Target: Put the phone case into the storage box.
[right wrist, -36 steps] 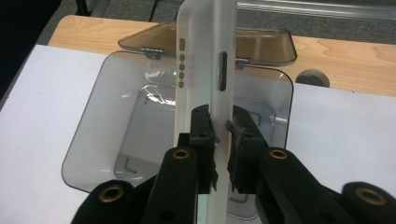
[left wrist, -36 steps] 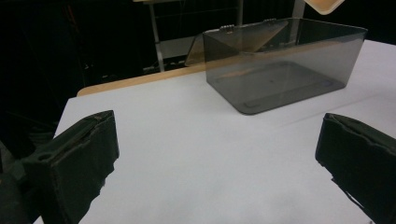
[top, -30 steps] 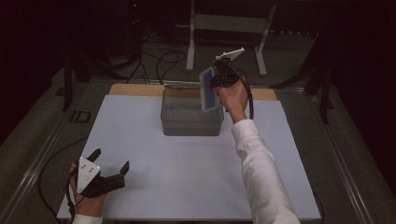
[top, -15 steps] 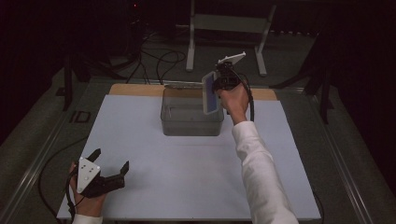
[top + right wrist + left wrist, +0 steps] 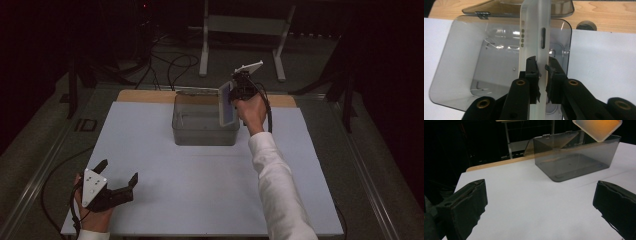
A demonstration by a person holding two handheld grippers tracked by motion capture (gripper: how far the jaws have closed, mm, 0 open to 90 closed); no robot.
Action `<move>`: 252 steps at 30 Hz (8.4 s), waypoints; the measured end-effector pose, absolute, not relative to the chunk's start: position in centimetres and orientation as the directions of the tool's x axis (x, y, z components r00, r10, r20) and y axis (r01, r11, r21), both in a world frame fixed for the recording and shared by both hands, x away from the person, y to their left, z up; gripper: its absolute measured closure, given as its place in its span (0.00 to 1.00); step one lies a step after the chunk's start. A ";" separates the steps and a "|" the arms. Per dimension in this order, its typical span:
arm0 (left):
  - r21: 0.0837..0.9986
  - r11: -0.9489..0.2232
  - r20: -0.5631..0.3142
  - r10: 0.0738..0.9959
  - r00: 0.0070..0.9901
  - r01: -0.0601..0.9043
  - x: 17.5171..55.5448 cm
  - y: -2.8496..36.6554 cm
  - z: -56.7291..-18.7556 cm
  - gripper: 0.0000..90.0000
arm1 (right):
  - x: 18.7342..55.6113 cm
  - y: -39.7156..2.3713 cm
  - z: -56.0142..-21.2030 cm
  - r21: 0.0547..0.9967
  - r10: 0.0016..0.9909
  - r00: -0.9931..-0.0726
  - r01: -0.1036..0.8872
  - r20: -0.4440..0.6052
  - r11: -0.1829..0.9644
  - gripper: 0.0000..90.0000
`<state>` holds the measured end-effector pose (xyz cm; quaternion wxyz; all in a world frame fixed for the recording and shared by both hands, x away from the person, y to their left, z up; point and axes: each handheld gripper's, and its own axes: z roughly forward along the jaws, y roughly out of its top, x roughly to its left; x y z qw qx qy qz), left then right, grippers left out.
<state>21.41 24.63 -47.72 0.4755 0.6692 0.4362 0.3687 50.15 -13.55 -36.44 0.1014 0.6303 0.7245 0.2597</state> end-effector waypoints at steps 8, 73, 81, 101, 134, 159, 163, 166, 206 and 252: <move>0.958 -0.165 0.077 0.935 0.348 0.233 21.4 24.6 -47.7 0.01 | 50.2 -13.7 -37.4 0.491 0.969 -0.181 0.868 0.165 0.079 0.91; 0.955 -0.156 0.060 0.934 0.351 0.251 21.6 24.7 -48.2 0.01 | 51.5 -12.2 -42.6 0.411 0.985 -0.155 0.905 0.077 0.110 0.90; 0.956 -0.154 0.058 0.935 0.350 0.251 21.6 24.7 -48.2 0.01 | 51.4 -12.1 -43.1 0.405 0.989 -0.143 0.907 0.043 0.114 0.90; 0.955 -0.156 0.061 0.936 0.348 0.252 21.5 24.8 -48.2 0.01 | 51.4 -11.6 -43.9 0.396 0.994 -0.111 0.912 -0.022 0.111 0.89; 0.953 -0.171 0.074 0.931 0.357 0.251 21.3 24.4 -48.2 0.01 | 50.3 -10.8 -43.2 0.485 0.964 -0.247 0.833 -0.101 0.265 0.66; 0.952 -0.172 0.072 0.930 0.361 0.252 21.3 24.3 -48.3 0.01 | 47.0 -13.3 -40.5 0.637 0.923 -0.382 0.703 -0.039 0.318 0.21; 0.950 -0.178 0.075 0.928 0.364 0.258 21.3 24.3 -48.3 0.01 | 46.1 -13.4 -40.4 0.660 0.912 -0.407 0.676 -0.037 0.329 0.17; 0.949 -0.178 0.075 0.928 0.364 0.259 21.4 24.3 -48.4 0.00 | 45.3 -13.4 -40.5 0.684 0.906 -0.420 0.648 -0.046 0.335 0.16; 0.950 -0.159 0.058 0.935 0.350 0.269 21.5 24.5 -48.2 0.00 | 31.5 -21.1 -43.2 0.880 0.853 -0.511 0.351 -0.107 0.321 0.12; 0.950 -0.149 0.036 0.926 0.377 0.276 21.9 24.4 -49.0 0.00 | 23.5 -27.3 -49.2 0.959 0.878 -0.477 0.227 -0.041 0.169 0.12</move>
